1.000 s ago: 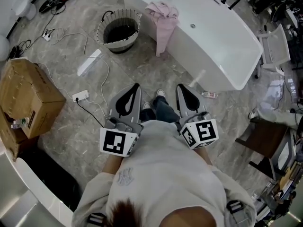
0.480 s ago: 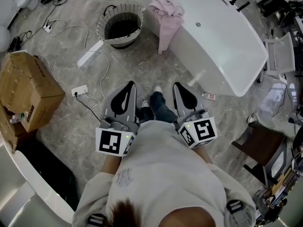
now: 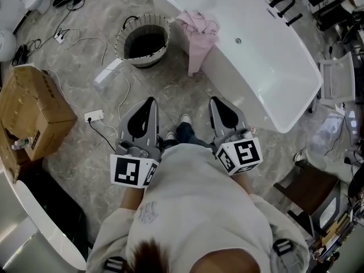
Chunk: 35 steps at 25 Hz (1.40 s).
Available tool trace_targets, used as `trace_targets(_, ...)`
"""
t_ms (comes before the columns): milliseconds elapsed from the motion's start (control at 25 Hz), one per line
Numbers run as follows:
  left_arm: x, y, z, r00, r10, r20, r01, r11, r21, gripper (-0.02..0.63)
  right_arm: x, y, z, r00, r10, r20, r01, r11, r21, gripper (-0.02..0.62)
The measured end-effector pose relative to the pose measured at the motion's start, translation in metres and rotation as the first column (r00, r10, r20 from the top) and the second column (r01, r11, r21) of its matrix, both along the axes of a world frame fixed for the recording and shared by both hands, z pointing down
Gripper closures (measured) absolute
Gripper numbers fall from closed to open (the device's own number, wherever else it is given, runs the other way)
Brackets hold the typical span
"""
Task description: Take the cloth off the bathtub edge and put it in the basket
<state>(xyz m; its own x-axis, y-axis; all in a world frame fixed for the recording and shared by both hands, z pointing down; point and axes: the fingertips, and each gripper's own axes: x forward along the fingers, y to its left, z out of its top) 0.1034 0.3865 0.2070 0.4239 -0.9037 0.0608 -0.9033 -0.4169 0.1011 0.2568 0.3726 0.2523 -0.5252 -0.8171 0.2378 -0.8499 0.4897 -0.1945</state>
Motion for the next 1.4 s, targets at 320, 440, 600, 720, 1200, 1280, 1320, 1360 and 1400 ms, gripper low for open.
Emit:
trace_targets(320,0.028,-0.032,-0.001,1.000,-0.012,0.014,0.012,1.000,0.012,0.594,0.026,-0.035,0.000,1.000,-0.017,0.010,0.017,1.000,0.026,0.595)
trace_targets(440,0.036,-0.037,-0.002,1.000,-0.015,0.017,0.015,1.000,0.015,0.592,0.031,-0.041,0.001,1.000,-0.022,0.016,0.022,0.999,0.027,0.595)
trace_targets(600,0.040,-0.041,-0.008,1.000,-0.014,0.013,0.013,1.000,0.019,0.594,0.035,-0.044,0.005,0.999,-0.028,0.018,0.028,1.000,0.011,0.595)
trace_targets(720,0.037,-0.047,-0.012,1.000,-0.012,0.007,0.012,1.000,0.029,0.594,0.034,-0.050,0.008,1.000,-0.021,0.022,0.021,1.000,0.001,0.595)
trace_targets(1200,0.011,-0.107,-0.007,0.999,0.050,0.019,-0.049,0.999,-0.012,0.594,0.013,-0.096,0.010,0.999,0.045,0.010,-0.044,0.998,-0.042,0.595)
trace_targets(1280,0.002,-0.123,-0.007,0.998,0.061,0.019,-0.061,0.998,-0.014,0.592,0.006,-0.111,0.008,0.998,0.061,0.012,-0.060,0.997,-0.041,0.595)
trace_targets(1320,-0.004,-0.131,-0.007,0.998,0.066,0.018,-0.066,0.998,-0.013,0.594,0.002,-0.120,0.007,0.997,0.070,0.013,-0.070,0.997,-0.040,0.595)
trace_targets(1360,-0.010,-0.139,-0.008,0.997,0.070,0.017,-0.070,0.997,-0.012,0.592,-0.003,-0.128,0.007,0.997,0.079,0.012,-0.078,0.996,-0.039,0.595)
trace_targets(1400,-0.017,-0.147,-0.008,0.997,0.074,0.015,-0.074,0.997,-0.010,0.594,-0.008,-0.136,0.006,0.996,0.086,0.011,-0.086,0.996,-0.037,0.595)
